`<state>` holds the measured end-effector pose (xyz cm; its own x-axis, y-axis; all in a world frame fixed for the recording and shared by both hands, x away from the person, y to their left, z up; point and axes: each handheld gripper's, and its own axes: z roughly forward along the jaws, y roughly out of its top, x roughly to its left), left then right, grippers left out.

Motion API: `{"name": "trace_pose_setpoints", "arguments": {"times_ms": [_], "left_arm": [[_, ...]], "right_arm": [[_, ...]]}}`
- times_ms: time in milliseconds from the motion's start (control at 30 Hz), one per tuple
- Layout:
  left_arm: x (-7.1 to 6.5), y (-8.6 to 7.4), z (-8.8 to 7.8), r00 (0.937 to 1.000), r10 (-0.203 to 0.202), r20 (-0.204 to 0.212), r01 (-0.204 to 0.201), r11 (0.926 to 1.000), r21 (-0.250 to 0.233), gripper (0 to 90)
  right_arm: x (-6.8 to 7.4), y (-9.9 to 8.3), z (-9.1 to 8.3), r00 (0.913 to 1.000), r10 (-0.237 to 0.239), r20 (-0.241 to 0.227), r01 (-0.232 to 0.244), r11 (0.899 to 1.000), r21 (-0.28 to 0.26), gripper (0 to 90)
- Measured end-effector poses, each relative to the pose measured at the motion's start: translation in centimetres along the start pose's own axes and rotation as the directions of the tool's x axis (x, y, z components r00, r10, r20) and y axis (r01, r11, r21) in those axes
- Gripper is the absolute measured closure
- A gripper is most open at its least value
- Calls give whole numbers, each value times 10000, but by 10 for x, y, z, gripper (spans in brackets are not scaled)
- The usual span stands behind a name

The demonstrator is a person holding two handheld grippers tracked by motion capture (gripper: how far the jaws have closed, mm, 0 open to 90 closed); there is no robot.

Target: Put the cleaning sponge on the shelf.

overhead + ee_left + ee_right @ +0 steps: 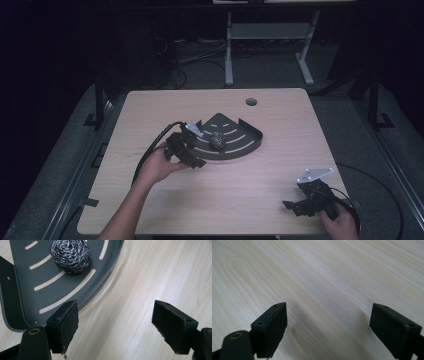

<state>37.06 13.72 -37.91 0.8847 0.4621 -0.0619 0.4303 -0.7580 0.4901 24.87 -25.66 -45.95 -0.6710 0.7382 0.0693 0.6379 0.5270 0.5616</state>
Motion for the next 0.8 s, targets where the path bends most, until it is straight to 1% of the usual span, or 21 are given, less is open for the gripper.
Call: {"name": "trace_pose_setpoints", "arguments": {"times_ms": [267, 367, 500, 667, 733, 800], "left_arm": [[-6, -6, -1, 10000, 45, -16, -45, 10000, 7, 211], [-8, -11, 0, 10000, 50, -23, -49, 9999, 127, 211], [-10, -15, -1, 10000, 44, -60, -43, 9999, 141, 212], [-13, -23, -3, 10000, -34, -53, 34, 9999, 102, 212], [-14, -25, -3, 10000, -36, -59, 36, 9999, 116, 212], [-15, -28, -4, 9999, -113, -44, 113, 9999, 43, 212]], "right_arm": [[0, 0, 0, 10000, 2, 1, -2, 10000, -15, 143], [0, 0, 1, 10000, -39, 4, 39, 10000, 33, 143], [1, 1, 1, 10000, -44, 2, 44, 10000, 39, 143], [1, 1, 1, 10000, -58, 3, 58, 9999, 85, 143], [1, 1, 1, 10000, -66, -3, 66, 9999, 88, 143], [1, 1, 1, 10000, -75, 8, 75, 9999, 79, 143]]}}
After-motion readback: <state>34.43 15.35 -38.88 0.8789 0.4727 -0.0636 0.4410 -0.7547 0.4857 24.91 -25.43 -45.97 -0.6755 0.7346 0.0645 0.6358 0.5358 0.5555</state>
